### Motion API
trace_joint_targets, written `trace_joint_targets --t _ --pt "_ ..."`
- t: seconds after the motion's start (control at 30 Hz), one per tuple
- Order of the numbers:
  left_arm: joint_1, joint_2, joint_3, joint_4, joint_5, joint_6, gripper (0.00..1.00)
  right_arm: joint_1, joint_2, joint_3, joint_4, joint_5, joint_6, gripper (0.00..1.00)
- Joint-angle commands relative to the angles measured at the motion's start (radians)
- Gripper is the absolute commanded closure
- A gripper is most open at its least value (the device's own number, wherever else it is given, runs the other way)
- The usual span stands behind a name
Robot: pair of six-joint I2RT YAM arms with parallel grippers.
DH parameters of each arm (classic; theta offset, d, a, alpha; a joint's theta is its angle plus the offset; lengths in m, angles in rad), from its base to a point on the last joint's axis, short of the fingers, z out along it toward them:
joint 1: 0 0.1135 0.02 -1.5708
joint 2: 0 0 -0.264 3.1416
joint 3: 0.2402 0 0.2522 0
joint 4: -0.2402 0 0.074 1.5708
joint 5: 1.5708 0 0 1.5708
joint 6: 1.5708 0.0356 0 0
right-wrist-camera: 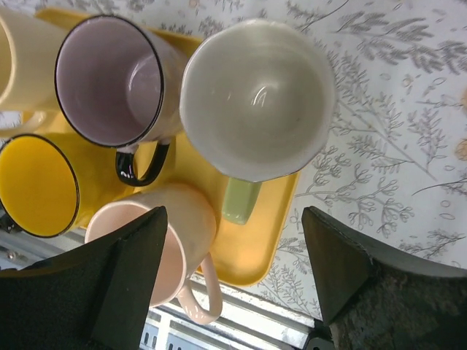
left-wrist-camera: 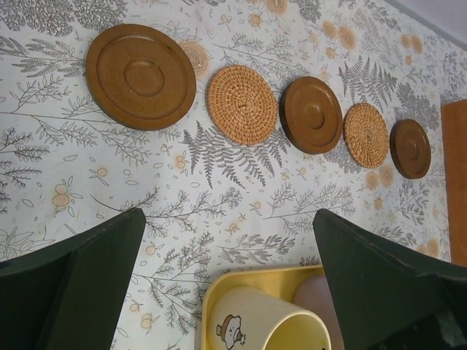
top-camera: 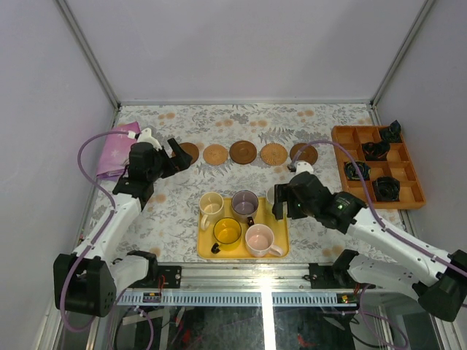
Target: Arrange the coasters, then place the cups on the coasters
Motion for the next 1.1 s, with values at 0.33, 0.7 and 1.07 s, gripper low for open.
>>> trace_joint_targets --t 0.33,0.7,1.07 --pt "0.003 -0.040 -0.005 0.023 -0.039 0.031 0.00 0.116 0.158 0.020 -0.036 0.146 0.105 0.17" --pt "0.003 -0.016 0.007 0.012 -0.079 0.043 0.00 0.118 0.224 -0.024 0.025 0.191 0.123 0.23" --pt "0.003 0.017 0.001 0.011 -0.101 0.045 0.00 0.128 0.279 -0.009 0.049 0.204 0.141 0.36"
